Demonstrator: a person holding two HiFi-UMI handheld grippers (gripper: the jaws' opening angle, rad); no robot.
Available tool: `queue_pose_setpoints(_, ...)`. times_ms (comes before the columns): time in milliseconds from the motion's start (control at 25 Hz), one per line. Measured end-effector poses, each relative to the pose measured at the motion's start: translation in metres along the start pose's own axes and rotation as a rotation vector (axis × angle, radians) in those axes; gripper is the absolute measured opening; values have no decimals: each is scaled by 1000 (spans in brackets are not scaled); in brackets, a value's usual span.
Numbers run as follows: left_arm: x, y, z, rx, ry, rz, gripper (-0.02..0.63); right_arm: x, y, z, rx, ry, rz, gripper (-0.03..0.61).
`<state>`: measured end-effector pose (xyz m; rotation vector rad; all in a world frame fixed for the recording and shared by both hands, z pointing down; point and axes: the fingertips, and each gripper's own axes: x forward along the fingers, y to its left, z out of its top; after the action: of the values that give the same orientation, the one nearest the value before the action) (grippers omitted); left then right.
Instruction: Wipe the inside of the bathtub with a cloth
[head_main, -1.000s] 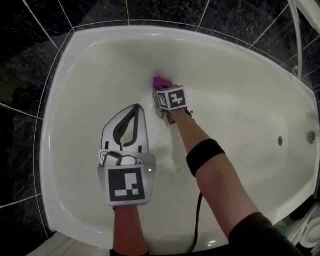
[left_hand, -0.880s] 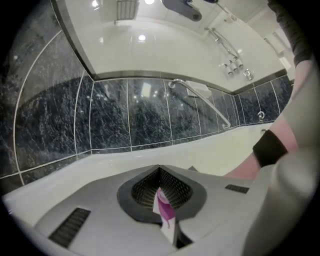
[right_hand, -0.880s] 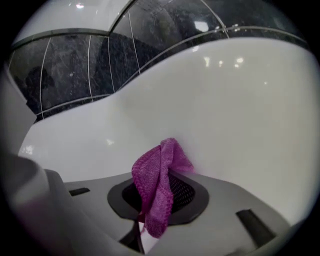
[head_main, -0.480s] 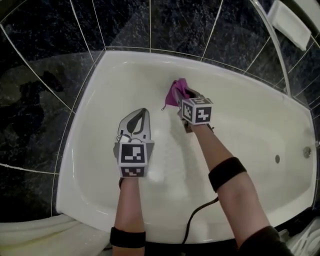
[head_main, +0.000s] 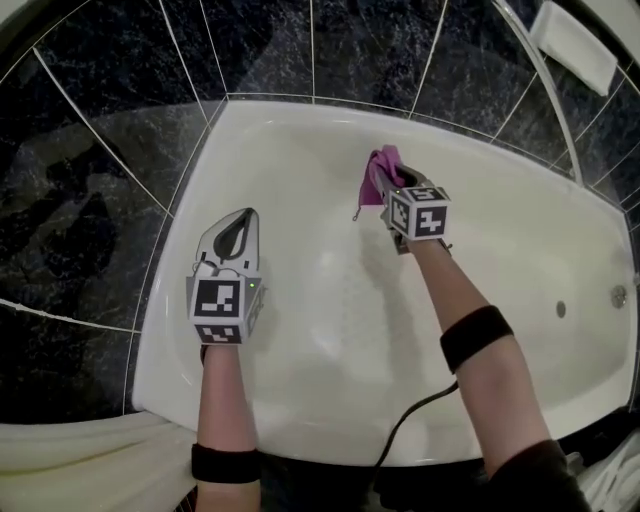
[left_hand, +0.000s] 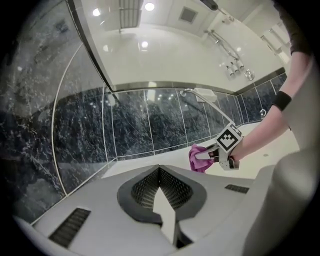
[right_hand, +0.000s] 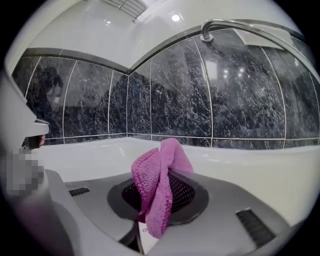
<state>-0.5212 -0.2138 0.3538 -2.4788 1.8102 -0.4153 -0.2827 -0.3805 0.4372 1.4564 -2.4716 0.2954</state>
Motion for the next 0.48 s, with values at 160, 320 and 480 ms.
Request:
queue_pose_setpoints(160, -3, 21, -20, -13, -3, -10, 0, 22, 2, 3, -32, 14, -15, 89)
queue_pose_setpoints(320, -2, 33, -33, -95, -57, -5, 0, 58, 18, 7, -84, 20, -7, 89)
queue_pose_setpoints(480, 4, 43, -32, -124, -90, -1, 0, 99, 51, 17, -106, -3, 41, 91)
